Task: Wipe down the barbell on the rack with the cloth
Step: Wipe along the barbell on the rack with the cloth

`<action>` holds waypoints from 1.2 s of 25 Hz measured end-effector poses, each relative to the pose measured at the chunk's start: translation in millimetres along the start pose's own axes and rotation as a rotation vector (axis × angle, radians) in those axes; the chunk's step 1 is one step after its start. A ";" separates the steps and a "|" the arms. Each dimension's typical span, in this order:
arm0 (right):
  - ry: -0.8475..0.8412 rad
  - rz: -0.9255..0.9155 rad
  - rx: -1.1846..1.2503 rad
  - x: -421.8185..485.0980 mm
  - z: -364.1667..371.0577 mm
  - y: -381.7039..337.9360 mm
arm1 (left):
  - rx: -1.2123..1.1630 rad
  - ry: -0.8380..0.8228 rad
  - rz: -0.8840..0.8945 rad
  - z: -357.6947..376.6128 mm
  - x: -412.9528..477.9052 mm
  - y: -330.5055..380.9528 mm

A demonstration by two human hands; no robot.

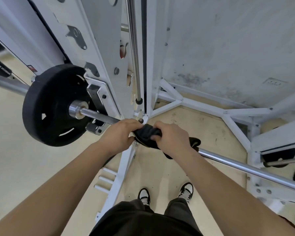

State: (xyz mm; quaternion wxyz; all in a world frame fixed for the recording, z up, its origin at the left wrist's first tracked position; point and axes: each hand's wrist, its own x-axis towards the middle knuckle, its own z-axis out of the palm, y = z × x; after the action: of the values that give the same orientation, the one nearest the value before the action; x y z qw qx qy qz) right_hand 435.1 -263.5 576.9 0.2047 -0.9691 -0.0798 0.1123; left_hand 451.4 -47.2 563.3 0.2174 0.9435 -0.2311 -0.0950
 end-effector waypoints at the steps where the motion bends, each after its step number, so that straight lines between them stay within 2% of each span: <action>1: -0.001 0.005 0.009 -4.3 -3.1 5.9 | 0.011 -0.037 0.021 -4.7 0.8 -2.1; 2: -0.008 0.021 -0.005 -12.7 -9.4 16.9 | 0.049 -0.042 0.030 -6.8 2.8 -3.9; 5: -0.050 0.103 -0.092 -43.1 -31.2 59.4 | 0.162 0.075 -0.010 -4.1 9.9 -10.1; 8: -0.022 0.149 -0.131 -55.7 -38.8 74.9 | 0.113 0.186 -0.023 3.3 11.4 -17.0; 14: 0.000 0.044 -0.089 2.4 7.3 -2.1 | 0.053 0.245 -0.051 4.3 6.0 -17.5; 17: -0.024 0.009 -0.096 -4.0 1.2 2.4 | 0.048 0.261 -0.045 6.3 2.6 -18.8; 23: -0.114 0.265 -0.158 -61.7 -44.5 83.3 | 0.008 0.325 -0.039 15.4 0.8 -23.8; 27: -0.106 0.186 -0.124 -17.4 -25.3 44.3 | -0.007 0.307 -0.063 14.0 1.2 -22.2; 30: -0.092 0.109 -0.075 5.9 -4.4 6.7 | 0.010 0.234 -0.037 8.4 2.3 -24.5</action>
State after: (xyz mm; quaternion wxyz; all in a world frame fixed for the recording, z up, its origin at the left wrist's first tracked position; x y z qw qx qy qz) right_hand 442.6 -270.1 576.9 0.1579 -0.9728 -0.0406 0.1647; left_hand 460.7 -31.7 544.6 0.2364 0.9533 -0.1873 0.0131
